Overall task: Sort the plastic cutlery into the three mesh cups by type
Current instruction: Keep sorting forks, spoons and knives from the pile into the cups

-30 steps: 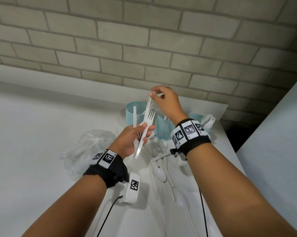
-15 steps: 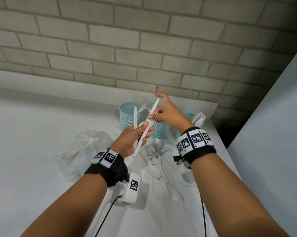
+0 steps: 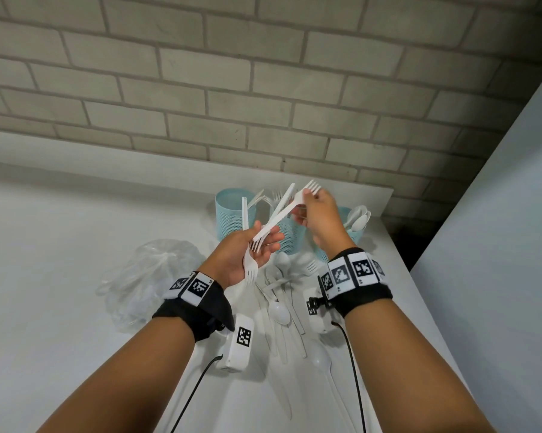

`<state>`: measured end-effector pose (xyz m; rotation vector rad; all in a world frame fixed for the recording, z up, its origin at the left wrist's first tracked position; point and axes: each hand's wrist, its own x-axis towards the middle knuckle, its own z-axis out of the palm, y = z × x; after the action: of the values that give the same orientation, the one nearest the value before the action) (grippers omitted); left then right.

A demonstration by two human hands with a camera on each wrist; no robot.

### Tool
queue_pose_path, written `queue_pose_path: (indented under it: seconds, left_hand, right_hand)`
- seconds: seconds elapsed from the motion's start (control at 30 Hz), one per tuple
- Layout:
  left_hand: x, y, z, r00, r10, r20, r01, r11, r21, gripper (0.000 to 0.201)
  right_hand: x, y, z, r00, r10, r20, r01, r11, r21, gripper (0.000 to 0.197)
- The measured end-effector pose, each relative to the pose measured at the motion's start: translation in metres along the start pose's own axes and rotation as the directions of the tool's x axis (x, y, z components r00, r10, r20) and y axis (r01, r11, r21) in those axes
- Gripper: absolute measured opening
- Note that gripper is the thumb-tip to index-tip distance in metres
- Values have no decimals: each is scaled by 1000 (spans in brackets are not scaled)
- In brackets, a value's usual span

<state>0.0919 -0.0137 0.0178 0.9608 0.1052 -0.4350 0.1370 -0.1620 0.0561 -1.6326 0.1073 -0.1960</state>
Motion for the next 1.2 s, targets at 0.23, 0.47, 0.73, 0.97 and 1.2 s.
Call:
queue_pose_path:
  seconds: [0.23, 0.47, 0.73, 0.97, 1.2]
  left_hand:
    - [-1, 2, -3, 999, -41, 10, 41, 996, 74, 32]
    - [-2, 6, -7, 997, -78, 8, 76, 987, 142, 42]
    - [-7, 12, -8, 983, -151, 102, 143, 986, 83, 55]
    - [-4, 9, -7, 998, -38, 52, 42, 996, -73, 50]
    - [2, 6, -9, 981, 161, -111, -190, 921, -340, 21]
  right_hand:
    - [1, -25, -10, 988, -111, -109, 131, 971, 199, 9]
    - [-10, -17, -5, 898, -324, 299, 424, 820, -385, 33]
    - [-16, 9, 2, 820, -215, 530, 561, 486, -670, 22]
    - [-22, 30, -6, 877, -207, 434, 464, 600, -652, 28]
    - [-29, 28, -9, 913, 149, 379, -50, 965, -257, 47]
